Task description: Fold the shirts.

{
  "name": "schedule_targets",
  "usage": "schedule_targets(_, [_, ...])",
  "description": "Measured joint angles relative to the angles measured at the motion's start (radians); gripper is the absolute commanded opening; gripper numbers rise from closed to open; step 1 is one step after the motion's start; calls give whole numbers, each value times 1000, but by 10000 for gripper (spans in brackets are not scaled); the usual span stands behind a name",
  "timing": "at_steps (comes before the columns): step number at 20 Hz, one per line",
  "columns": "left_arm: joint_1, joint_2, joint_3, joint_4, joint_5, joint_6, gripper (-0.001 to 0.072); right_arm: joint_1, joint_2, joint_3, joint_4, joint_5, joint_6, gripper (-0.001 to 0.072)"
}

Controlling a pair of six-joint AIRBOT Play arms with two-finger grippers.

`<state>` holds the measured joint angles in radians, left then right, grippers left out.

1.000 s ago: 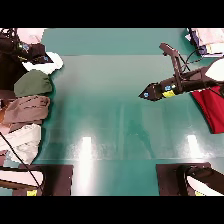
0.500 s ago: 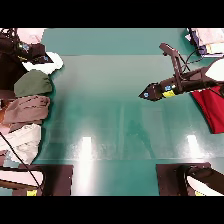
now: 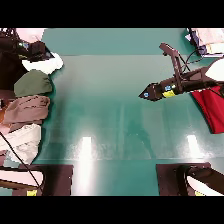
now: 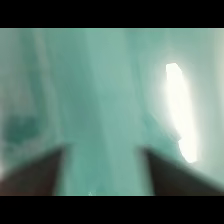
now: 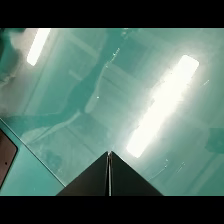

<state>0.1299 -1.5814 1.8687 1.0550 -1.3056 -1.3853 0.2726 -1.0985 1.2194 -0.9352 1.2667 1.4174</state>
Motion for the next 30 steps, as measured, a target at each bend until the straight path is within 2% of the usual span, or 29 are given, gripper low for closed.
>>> schedule_targets(7, [6, -119, 0, 328, 337, -21, 678, 6, 0, 0, 1, -1, 0, 20])
schedule_targets(16, [38, -341, 0, 439, 546, 31, 675, 7, 0, 0, 0, -11, 31, 20])
schedule_targets(17, [38, -352, 1, 442, 563, 36, 605, 7, 0, 0, 1, -11, 33, 20])
schedule_targets(20, [38, -372, 1, 447, 604, 45, 131, 7, 0, 0, 0, -11, 39, 20])
schedule_targets(21, [39, -375, 1, 447, 613, 45, 26, 7, 0, 0, 0, -10, 40, 20])
schedule_targets(25, [39, -379, 14, 437, 617, 49, 24, 7, 0, 0, 0, -11, 43, 20])
schedule_targets(30, [36, -336, 156, 306, 511, 49, 23, -6, 0, 47, -4, -42, 45, 20])
